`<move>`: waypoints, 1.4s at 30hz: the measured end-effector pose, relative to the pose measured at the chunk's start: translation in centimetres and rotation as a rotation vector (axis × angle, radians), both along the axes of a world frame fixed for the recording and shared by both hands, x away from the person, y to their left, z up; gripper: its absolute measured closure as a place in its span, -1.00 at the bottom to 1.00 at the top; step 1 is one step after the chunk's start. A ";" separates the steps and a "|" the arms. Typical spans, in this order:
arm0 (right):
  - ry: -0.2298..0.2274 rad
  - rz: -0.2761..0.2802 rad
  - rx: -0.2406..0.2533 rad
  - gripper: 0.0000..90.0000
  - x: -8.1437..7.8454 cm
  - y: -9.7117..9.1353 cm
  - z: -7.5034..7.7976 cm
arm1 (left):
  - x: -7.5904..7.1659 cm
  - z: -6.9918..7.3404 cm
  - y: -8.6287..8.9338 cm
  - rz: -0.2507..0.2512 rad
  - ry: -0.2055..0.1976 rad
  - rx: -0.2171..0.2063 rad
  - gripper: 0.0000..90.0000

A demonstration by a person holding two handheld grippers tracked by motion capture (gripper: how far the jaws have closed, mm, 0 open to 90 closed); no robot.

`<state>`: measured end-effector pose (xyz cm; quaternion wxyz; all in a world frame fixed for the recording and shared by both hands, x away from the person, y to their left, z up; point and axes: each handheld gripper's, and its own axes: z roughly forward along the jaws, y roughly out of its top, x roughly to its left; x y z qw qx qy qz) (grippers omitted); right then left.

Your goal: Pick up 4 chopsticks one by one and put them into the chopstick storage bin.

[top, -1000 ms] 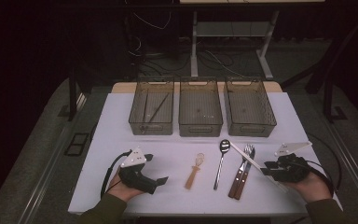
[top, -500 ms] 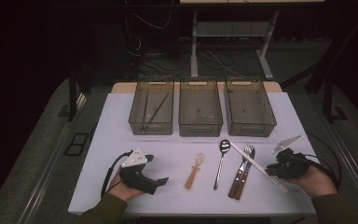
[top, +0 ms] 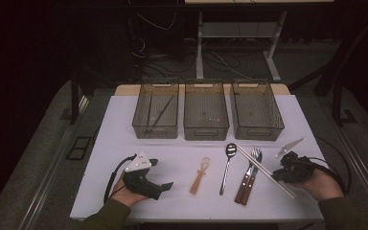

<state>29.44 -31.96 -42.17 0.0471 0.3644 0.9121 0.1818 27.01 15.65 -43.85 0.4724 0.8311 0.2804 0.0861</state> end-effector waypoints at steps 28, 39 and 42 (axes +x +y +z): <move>0.169 -0.045 -0.183 0.88 2.7 2.6 0.1 | 0.0 0.0 -0.1 -0.013 -0.007 0.013 -1.00; 0.114 -0.060 -0.130 0.88 2.3 1.7 0.3 | -0.1 -0.1 -0.3 -0.021 -0.010 0.018 -1.00; 0.094 -0.064 -0.099 0.88 2.2 1.4 0.5 | 0.0 -0.1 -0.3 -0.023 -0.010 0.019 -1.00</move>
